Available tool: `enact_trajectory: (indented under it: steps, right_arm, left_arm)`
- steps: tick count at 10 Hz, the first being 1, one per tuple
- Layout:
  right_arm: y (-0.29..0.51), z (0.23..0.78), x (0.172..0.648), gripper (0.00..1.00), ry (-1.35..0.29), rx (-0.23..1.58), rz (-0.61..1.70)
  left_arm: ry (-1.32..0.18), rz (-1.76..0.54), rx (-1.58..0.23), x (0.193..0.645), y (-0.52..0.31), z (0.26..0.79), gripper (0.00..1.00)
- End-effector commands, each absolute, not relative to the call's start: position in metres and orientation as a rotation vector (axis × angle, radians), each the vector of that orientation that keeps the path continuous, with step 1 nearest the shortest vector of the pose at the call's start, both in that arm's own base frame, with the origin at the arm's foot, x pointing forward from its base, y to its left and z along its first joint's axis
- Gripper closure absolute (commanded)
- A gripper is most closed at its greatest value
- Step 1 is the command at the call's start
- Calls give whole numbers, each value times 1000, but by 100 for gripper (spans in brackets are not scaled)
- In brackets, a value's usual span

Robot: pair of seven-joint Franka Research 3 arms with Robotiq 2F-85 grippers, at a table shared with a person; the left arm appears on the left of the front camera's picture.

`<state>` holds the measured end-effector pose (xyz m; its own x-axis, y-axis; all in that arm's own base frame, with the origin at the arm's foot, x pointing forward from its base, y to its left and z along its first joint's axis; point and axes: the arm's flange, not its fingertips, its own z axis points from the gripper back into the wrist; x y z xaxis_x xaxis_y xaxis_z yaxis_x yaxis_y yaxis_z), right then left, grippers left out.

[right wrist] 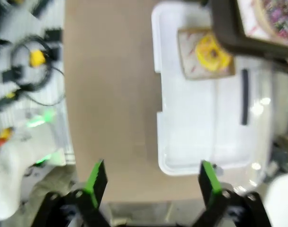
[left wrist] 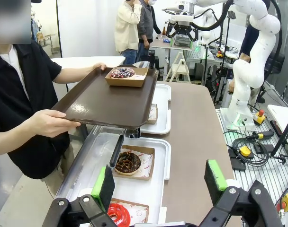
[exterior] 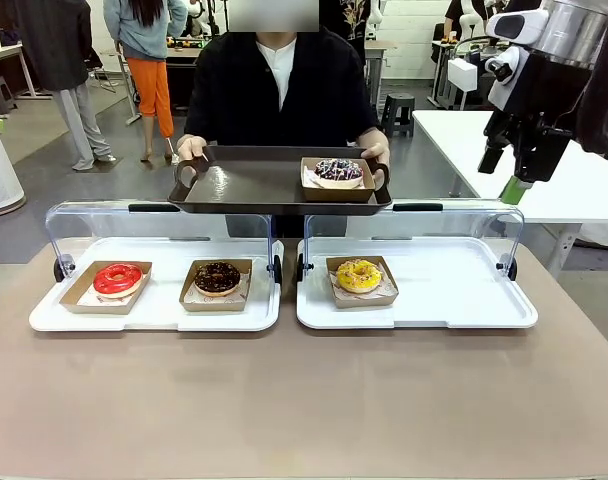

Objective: Provide the desired donut to the person.
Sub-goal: Place the picked Paper togo box onto the Handle tray extended by the person.

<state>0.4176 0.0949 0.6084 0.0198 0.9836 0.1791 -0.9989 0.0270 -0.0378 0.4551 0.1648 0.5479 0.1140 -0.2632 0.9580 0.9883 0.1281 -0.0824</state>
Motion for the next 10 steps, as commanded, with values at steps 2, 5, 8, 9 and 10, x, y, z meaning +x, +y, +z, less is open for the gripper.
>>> enact_trajectory:
  steps: [2,5,8,9,10]
  right_arm:
    - [55,615,429,0,-333,444,1546]
    - [-5,606,437,0,-517,645,1436]
    - [-63,593,440,0,-617,783,1381]
    - [-87,585,439,0,-681,782,1377]
    - [-104,576,436,0,-739,788,1382]
  left_arm:
    - [-998,-1173,-980,454,166,550,0]
    - [-998,-1173,-980,454,166,550,0]
    - [-998,-1173,-980,454,166,550,0]
    - [-998,-1173,-980,454,166,550,0]
    - [-998,-1173,-980,454,166,550,0]
